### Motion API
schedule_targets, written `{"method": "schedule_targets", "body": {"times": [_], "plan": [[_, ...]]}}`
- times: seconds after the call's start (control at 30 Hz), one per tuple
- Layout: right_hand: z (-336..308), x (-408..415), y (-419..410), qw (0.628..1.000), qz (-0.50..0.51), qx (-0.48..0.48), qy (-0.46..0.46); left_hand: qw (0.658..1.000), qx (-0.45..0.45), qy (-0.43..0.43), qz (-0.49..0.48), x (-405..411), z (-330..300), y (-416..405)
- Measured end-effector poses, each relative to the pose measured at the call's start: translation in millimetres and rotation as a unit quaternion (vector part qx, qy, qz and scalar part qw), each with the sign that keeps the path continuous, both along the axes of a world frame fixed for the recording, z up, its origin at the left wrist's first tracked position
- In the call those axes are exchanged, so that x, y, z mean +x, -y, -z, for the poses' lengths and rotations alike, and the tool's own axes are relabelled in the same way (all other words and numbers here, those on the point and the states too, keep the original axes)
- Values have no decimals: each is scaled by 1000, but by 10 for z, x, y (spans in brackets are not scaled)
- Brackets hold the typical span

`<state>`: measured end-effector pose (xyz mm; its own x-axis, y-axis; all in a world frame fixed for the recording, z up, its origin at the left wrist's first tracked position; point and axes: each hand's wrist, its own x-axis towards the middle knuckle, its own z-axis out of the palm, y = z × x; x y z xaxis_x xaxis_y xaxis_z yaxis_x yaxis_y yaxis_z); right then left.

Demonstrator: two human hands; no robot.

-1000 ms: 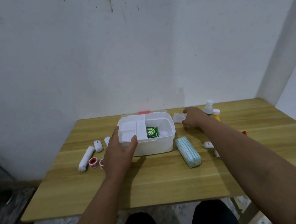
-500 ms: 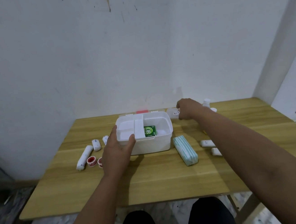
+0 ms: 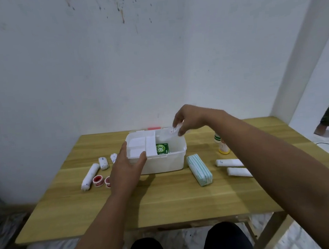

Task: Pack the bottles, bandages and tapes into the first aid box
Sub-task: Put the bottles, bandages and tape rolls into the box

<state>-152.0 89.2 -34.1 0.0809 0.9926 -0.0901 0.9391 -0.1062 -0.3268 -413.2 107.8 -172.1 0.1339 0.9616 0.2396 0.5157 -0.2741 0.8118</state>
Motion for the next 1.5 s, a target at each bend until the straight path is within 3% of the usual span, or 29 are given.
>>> {"method": "schedule_targets", "body": {"times": [0.1,0.5,0.7,1.1,1.33,1.4,1.5], "plan": [[182,-162,-25,999,-11,-21,45,1000,-4,-6,7,-9,12,-21],[781,-504,-157,990,24,85,109,1000,3,-2,19,-26,25,-40],[663,-476,-190,984,18,33,177,999,-2,-28,16,-27,45,-68],[821,-692,-347,995,58,70,41,995,10,-14,96,-166,-63,-173],[559,-424,4,979,96,171,-51,993,-4,-47,113,-198,-112,-313],[499,-320,160,973,124,187,-56,994,-28,-40,102,-179,-141,-360],[506,-177,383,975,180,128,-17,991,-44,-46,120,-174,-146,-404]]}}
